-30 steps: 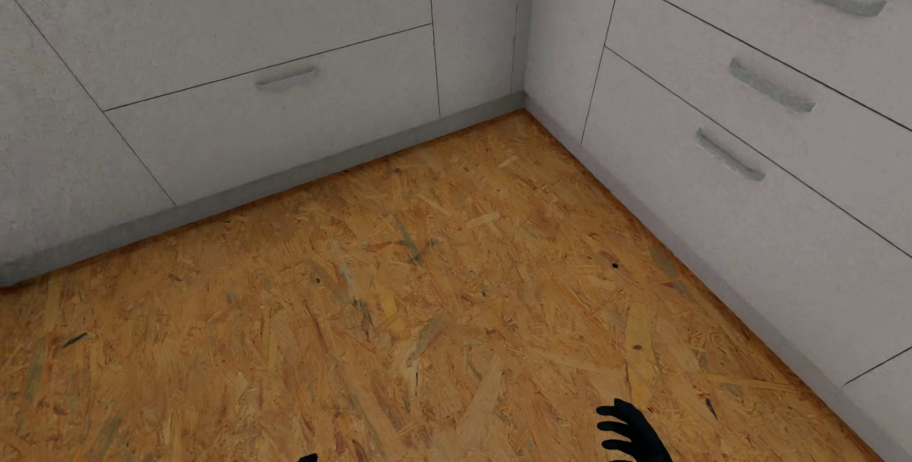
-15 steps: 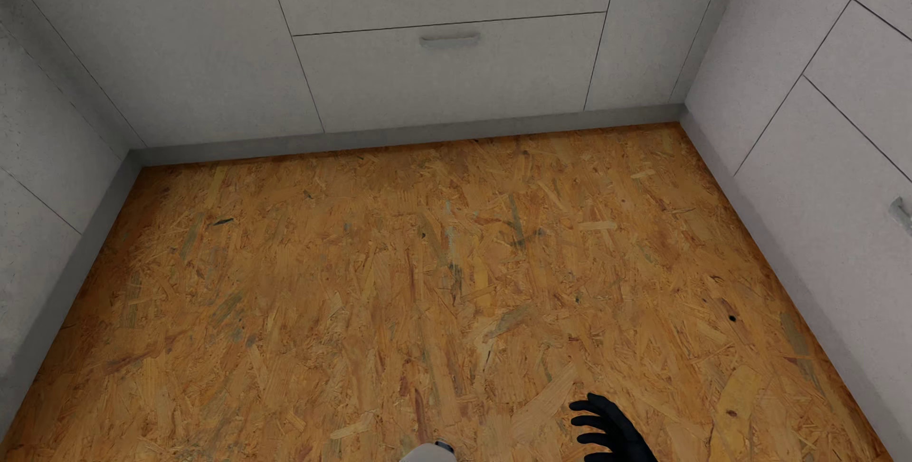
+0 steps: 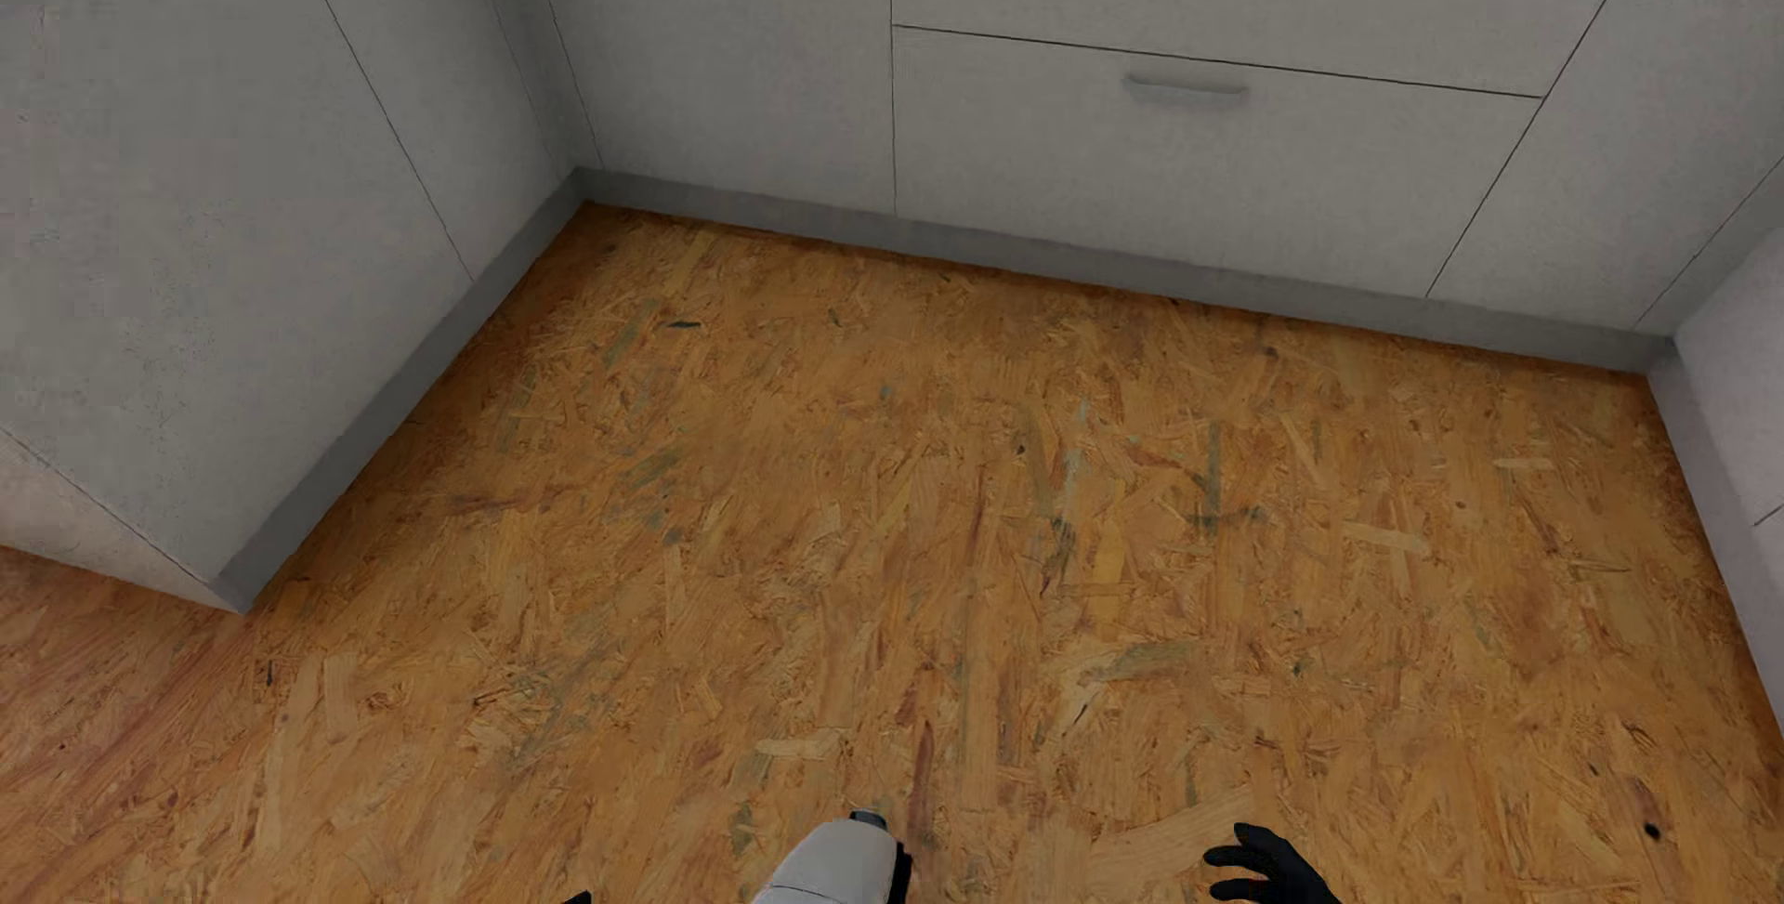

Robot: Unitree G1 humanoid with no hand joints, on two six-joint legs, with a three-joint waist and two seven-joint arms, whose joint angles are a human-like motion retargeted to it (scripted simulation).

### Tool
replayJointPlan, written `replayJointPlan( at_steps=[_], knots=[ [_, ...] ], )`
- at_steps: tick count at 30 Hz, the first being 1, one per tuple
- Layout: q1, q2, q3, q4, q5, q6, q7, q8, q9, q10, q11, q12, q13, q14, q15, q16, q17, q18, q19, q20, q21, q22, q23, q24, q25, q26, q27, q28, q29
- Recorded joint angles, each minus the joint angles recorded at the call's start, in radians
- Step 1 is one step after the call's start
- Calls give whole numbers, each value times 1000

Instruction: Do a 180

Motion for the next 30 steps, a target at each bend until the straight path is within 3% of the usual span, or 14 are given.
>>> replayJointPlan(
  at_steps=[1,2,3,6,10,11,13,14,17,19,21,22,26,30],
  knots=[
    [44,5,-32,32,-4,13,15,-28,-20,87,15,-7,-30,-56,-13,11,26,-19,-40,4,20,-11,-31,32,19,16,-1,2,-9],
    [114,-7,-72,65,-7,28,10,-53,-40,7,65,-22,-51,-7,-45,36,35,-145,-98,-32,72,5,-74,69,39,37,-27,-7,-25],
    [111,-26,-74,34,-18,5,6,-36,-53,-28,101,-42,-40,99,-46,40,57,-15,-97,-12,86,16,-77,86,57,60,-83,-34,-47],
    [128,42,15,-44,-29,-54,-51,9,-35,-125,-9,-9,-8,175,-33,-11,72,-7,34,8,39,-14,-76,51,97,107,-128,-93,-81],
    [131,34,17,-121,3,-111,-131,67,25,-261,-47,47,-32,285,-11,11,78,-12,-142,25,55,41,-70,-36,54,97,-84,-36,-77],
    [113,52,36,-114,2,-98,-120,56,23,-259,-100,31,4,229,3,-4,49,16,-117,26,50,42,-36,-49,37,122,-89,-16,-61],
    [108,69,-8,-3,-5,-12,0,-1,24,-93,-62,6,-28,44,-19,-1,40,66,72,1,32,13,0,-12,11,198,-53,-30,-41],
    [96,3,-71,-10,-19,-7,4,18,23,-99,71,-19,-39,166,-6,41,84,17,101,-23,43,75,-54,29,6,211,-42,-52,-49],
    [106,-94,-114,-97,49,-55,-45,67,20,-216,38,-62,32,259,-8,-2,93,9,32,-1,17,30,-34,80,8,159,-87,-65,-44],
    [119,-38,-42,-88,55,-30,-45,23,15,-187,-51,-64,61,192,52,-25,23,76,-127,-25,35,-3,14,62,18,79,-79,-33,-35],
    [154,-16,-47,7,36,9,8,-32,3,-59,-36,-48,5,1,34,3,31,59,-84,-25,31,1,-14,43,33,36,-37,-74,-47],
    [172,-33,-69,30,20,7,1,-47,-12,-113,8,-45,-30,75,7,30,58,-91,-110,-25,44,36,-13,44,37,29,-42,-91,-68],
    [183,9,24,-23,-15,-1,-50,-70,-21,-205,-37,-62,19,183,24,-20,65,-35,-79,-13,52,-12,-72,11,59,123,-123,-101,-107],
    [176,22,45,-84,-27,-39,-90,-1,10,-272,-62,-18,-27,248,15,-1,80,-33,-56,-12,56,20,-82,7,93,174,-80,-38,-36]
  ],
)
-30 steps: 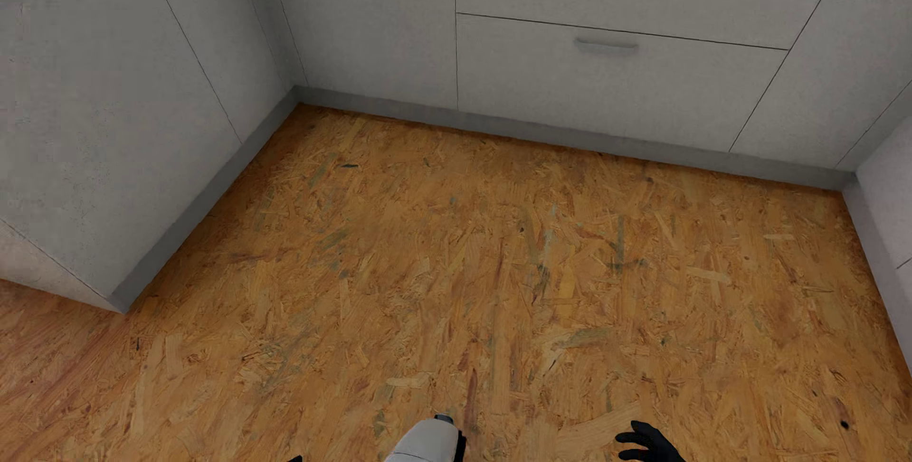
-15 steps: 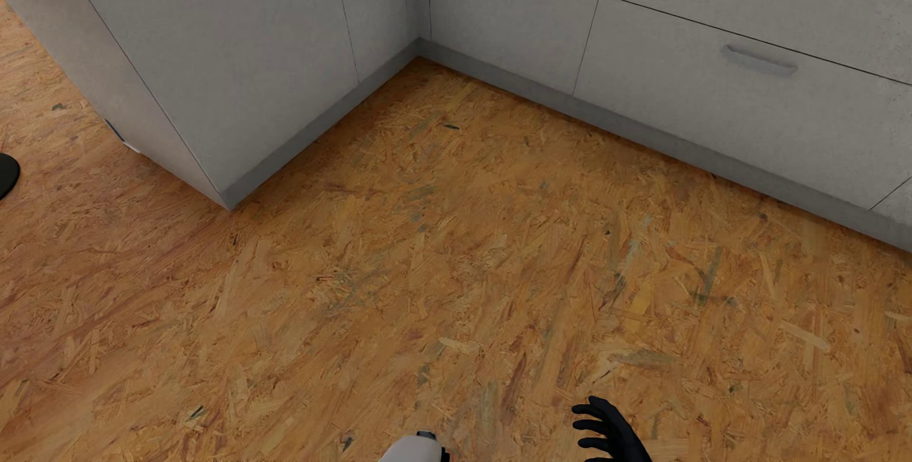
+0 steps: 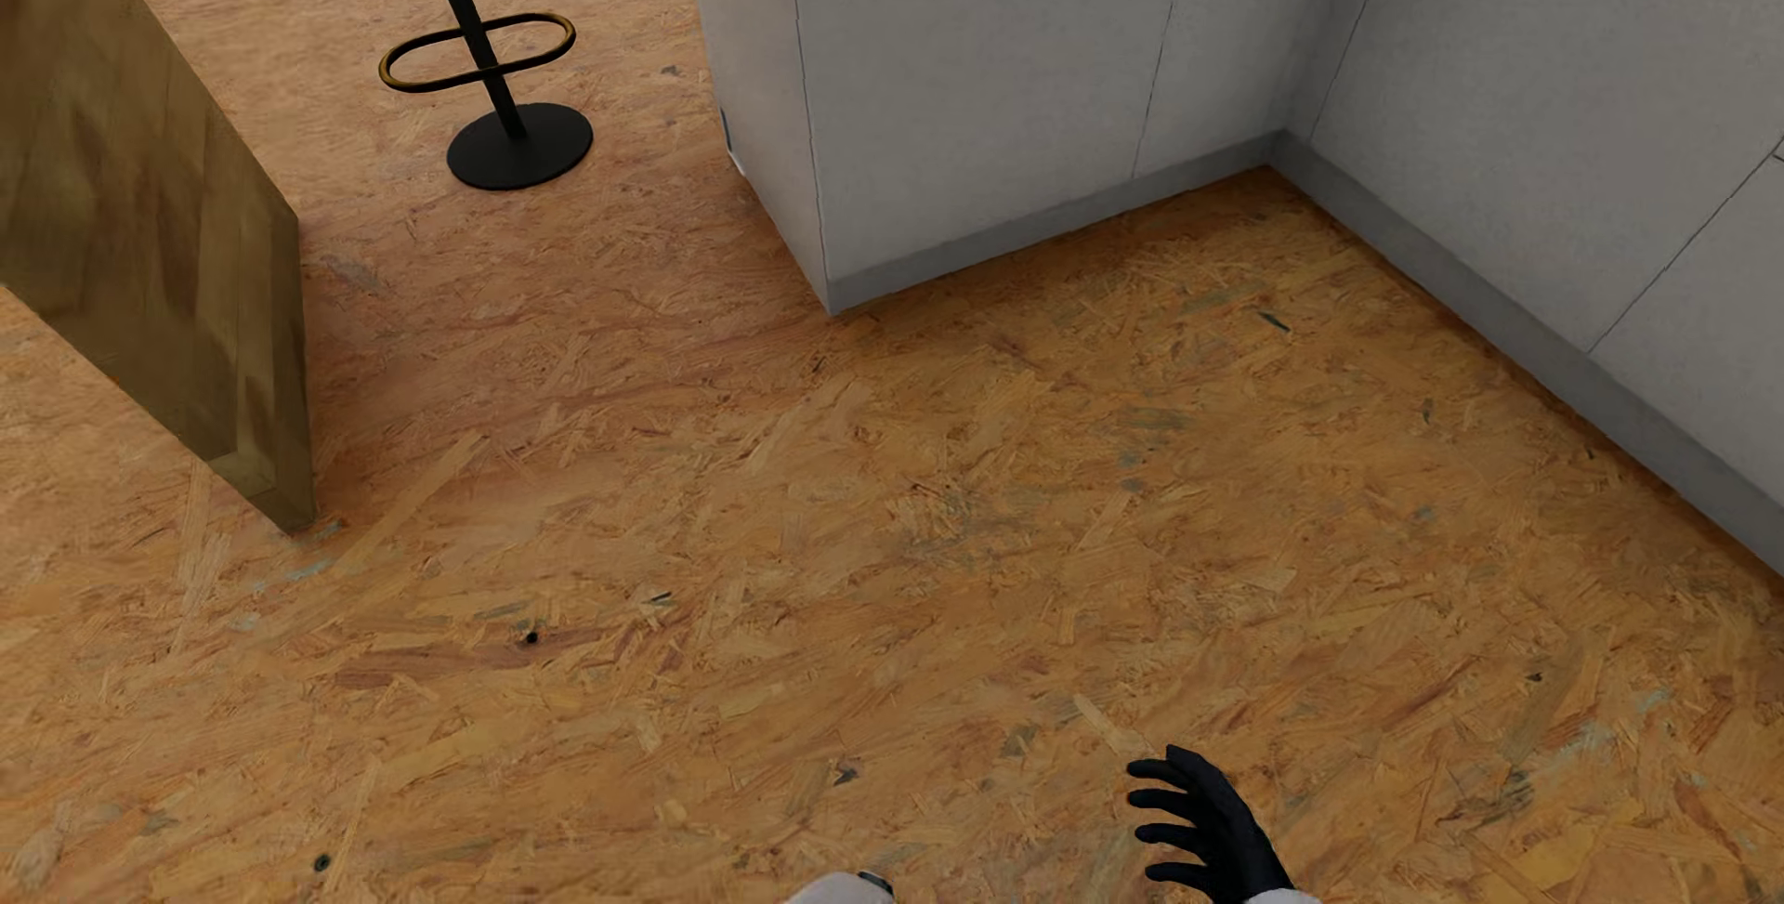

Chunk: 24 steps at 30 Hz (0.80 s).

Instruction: Do a 180

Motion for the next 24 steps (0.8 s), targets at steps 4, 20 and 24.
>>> replayJointPlan(
  at_steps=[4,20,24],
  knots=[
    [-6,19,-12,44,-6,23,52,7,16,-40,4,22,-2,23,37,1,-2,14,15,7,9,7,8,35,-58,19,25,-13,70],
    [-126,-43,-51,-11,52,-46,17,79,-19,-18,-3,4,71,-9,10,-5,-50,19,2,13,-1,-23,68,16,-93,-77,2,13,5],
    [-35,-6,-91,139,16,55,108,-45,-22,197,76,-11,-18,-194,-21,22,-26,10,15,-14,-14,-22,14,98,-47,-60,3,10,19]
  ],
)
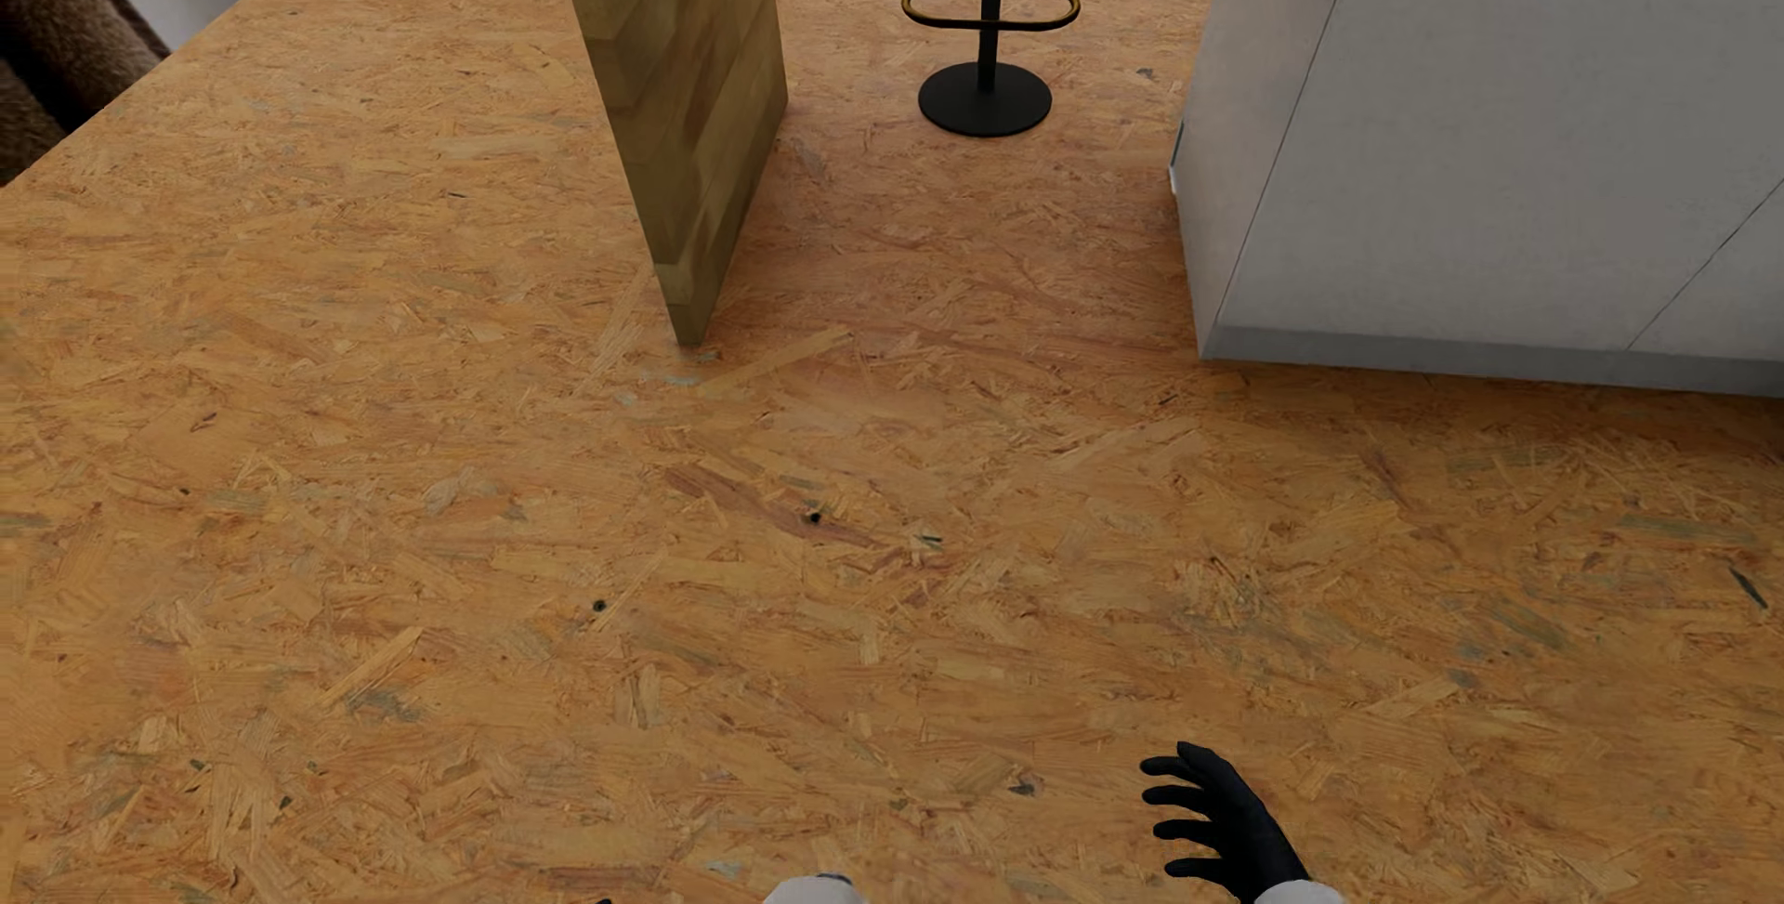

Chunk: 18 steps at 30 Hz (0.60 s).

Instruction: Do a 180

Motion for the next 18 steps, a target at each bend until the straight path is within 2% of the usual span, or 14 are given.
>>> replayJointPlan(
  at_steps=[1,2,4,5,6,7,8,10,12,13,15,16,17,18],
  knots=[
    [7,-62,-34,-27,-25,1,-18,7,19,-13,157,-8,-3,60,67,8,34,1,8,7,20,15,2,29,13,6,-28,-26,-21],
    [11,-138,-47,-47,-12,1,-44,54,33,-23,289,1,1,74,222,12,44,4,12,-18,34,37,-7,43,15,-2,-32,-45,-40],
    [37,-206,-122,-60,51,-51,-36,122,43,-74,74,80,-37,103,153,0,54,0,6,21,-37,6,40,45,12,-9,-46,-64,-44],
    [38,-198,-155,-65,61,-61,-39,132,37,-67,-99,89,-14,99,188,-3,13,-2,-6,31,-53,-28,49,74,11,-4,-61,-53,-33],
    [38,-184,-166,-63,67,-63,-35,140,23,-65,-142,45,7,95,290,7,-27,-2,-9,16,-35,-17,69,98,9,-9,-63,-62,-30],
    [46,-179,-179,-57,69,-62,-25,143,12,-82,-161,-9,27,102,298,19,-32,-2,-10,2,-38,-9,57,104,6,-16,-50,-78,-36],
    [62,-161,-194,-54,66,-54,-26,133,6,-110,-191,-67,55,116,295,21,-30,-1,1,5,-58,-18,42,95,1,-20,-38,-99,-45],
    [87,-162,-229,-45,66,-56,-24,124,-4,-143,-156,-104,57,128,154,12,5,-6,22,16,-53,13,41,45,1,-51,-26,-129,-57],
    [112,-134,-215,-49,53,-71,-17,123,-1,-167,-207,-116,76,137,270,13,-16,-10,42,9,-54,-22,48,2,17,-59,-30,-146,-50],
    [110,-123,-209,-50,58,-65,-19,126,-1,-166,-237,-113,65,138,333,1,-26,-10,24,23,-62,-28,64,-7,29,-62,-35,-142,-48],
    [114,-132,-217,-48,64,-49,-22,119,5,-174,-206,-83,33,144,252,3,-14,-11,-79,30,-64,-9,44,7,33,-62,-58,-116,-49],
    [118,-128,-207,-49,64,-47,-19,123,8,-182,-212,-76,34,147,259,12,-10,-12,-71,20,-59,-3,33,19,22,-49,-81,-99,-47],
    [116,-122,-191,-51,57,-40,-23,119,2,-192,-236,-84,55,153,282,8,-16,-12,-19,19,-40,10,43,28,13,-28,-109,-80,-44],
    [127,-111,-189,-51,54,-38,-21,123,12,-198,-249,-81,46,156,310,6,-1,-12,34,17,-37,-1,48,31,5,-5,-99,-63,-40]
  ],
)
